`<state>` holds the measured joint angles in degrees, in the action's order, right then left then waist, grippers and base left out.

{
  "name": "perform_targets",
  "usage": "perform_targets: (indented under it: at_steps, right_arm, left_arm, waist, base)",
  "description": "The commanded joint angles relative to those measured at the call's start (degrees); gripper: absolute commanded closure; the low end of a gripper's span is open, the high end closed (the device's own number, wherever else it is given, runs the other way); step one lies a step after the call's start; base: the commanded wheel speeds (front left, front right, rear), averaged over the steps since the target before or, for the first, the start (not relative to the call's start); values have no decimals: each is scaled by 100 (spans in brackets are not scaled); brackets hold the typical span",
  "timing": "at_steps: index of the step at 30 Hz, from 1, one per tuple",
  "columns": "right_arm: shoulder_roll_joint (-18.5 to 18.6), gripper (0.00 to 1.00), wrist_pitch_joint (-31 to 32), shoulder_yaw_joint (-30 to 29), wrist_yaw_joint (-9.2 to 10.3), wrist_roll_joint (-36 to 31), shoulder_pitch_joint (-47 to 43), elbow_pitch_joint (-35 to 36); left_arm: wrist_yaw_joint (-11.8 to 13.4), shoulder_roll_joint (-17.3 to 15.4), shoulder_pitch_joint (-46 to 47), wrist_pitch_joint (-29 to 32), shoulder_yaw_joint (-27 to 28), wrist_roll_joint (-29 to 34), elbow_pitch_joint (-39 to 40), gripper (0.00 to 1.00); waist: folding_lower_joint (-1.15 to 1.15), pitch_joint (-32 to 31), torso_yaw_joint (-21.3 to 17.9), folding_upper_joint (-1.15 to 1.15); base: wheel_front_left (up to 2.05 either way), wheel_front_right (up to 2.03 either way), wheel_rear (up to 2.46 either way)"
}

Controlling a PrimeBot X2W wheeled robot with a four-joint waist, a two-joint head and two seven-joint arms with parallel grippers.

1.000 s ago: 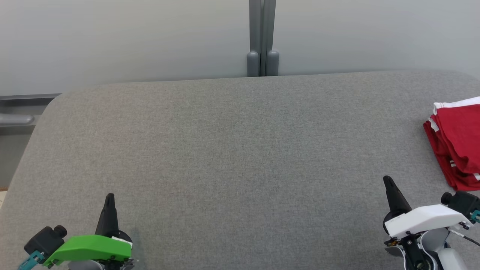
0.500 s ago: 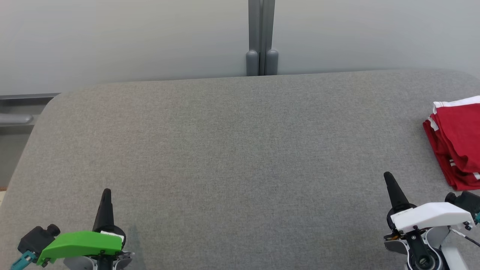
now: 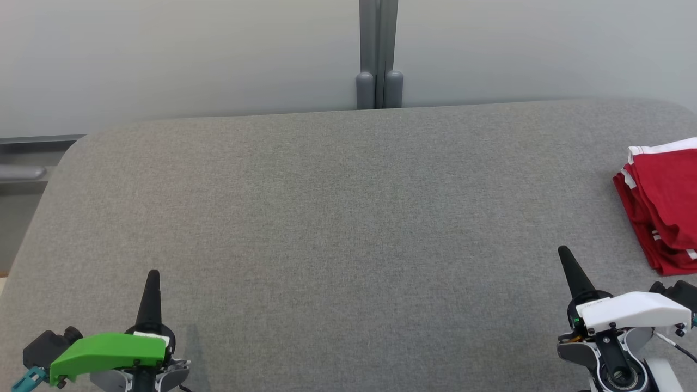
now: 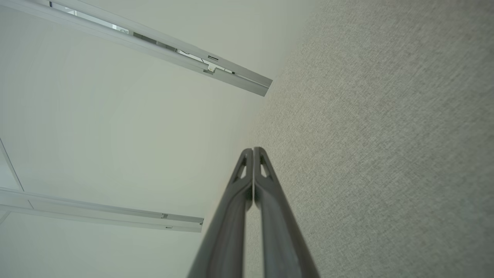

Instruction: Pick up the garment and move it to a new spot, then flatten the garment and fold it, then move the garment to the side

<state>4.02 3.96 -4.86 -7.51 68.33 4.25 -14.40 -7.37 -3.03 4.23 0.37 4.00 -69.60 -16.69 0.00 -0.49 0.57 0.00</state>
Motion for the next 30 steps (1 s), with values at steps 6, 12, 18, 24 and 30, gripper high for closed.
perform_targets:
  at_steps: [6,12,18,24,30]
  right_arm:
    - [-19,100,55,-47,1,436,138,68]
    - [-35,100,96,-68,2,738,142,66]
    - [-45,100,121,-87,2,1022,160,64]
    - [-58,100,152,-103,2,1295,181,61]
    - [-72,100,180,-119,3,1556,192,59]
  left_arm:
    - [-14,-10,169,106,73,-412,102,100]
    - [-15,-7,186,189,99,-700,128,100]
    - [-16,-3,195,266,126,-965,151,100]
    - [-17,1,209,336,155,-1229,175,100]
    - [-18,5,204,408,184,-1477,202,100]
  waist:
    - [0,8,-7,0]
    - [0,16,-13,0]
    - [0,23,-20,0]
    - [0,31,-26,0]
    - [0,38,-33,0]
  base:
    - [0,0,0]
    - [0,0,0]
    - [0,0,0]
    - [0,0,0]
    - [0,0,0]
